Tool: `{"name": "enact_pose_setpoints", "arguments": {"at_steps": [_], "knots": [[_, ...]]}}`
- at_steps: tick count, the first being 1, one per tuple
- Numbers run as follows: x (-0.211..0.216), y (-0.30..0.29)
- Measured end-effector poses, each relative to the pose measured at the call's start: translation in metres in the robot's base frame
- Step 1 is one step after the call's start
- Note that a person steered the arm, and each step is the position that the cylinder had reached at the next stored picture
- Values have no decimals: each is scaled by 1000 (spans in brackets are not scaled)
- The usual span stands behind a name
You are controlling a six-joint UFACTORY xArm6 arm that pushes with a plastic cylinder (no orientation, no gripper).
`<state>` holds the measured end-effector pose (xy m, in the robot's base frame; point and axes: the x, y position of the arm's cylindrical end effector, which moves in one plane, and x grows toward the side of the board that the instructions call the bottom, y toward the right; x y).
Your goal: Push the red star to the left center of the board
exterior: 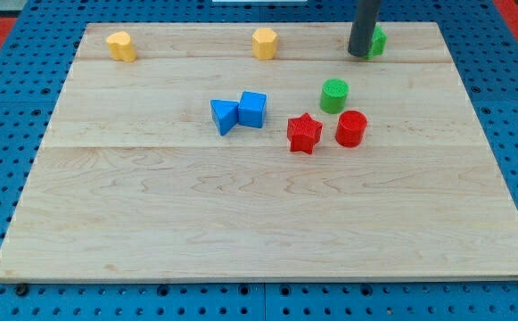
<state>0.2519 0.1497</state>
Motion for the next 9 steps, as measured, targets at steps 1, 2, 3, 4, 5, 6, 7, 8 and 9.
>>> {"name": "enact_pose_setpoints", "arguments": {"at_steps": [1, 2, 3, 4, 5, 6, 7, 8, 9], "knots": [[0, 1], [0, 1], [2, 3], [8, 3], [12, 9], [62, -10], [111, -4], [173, -26], [172, -114]]}}
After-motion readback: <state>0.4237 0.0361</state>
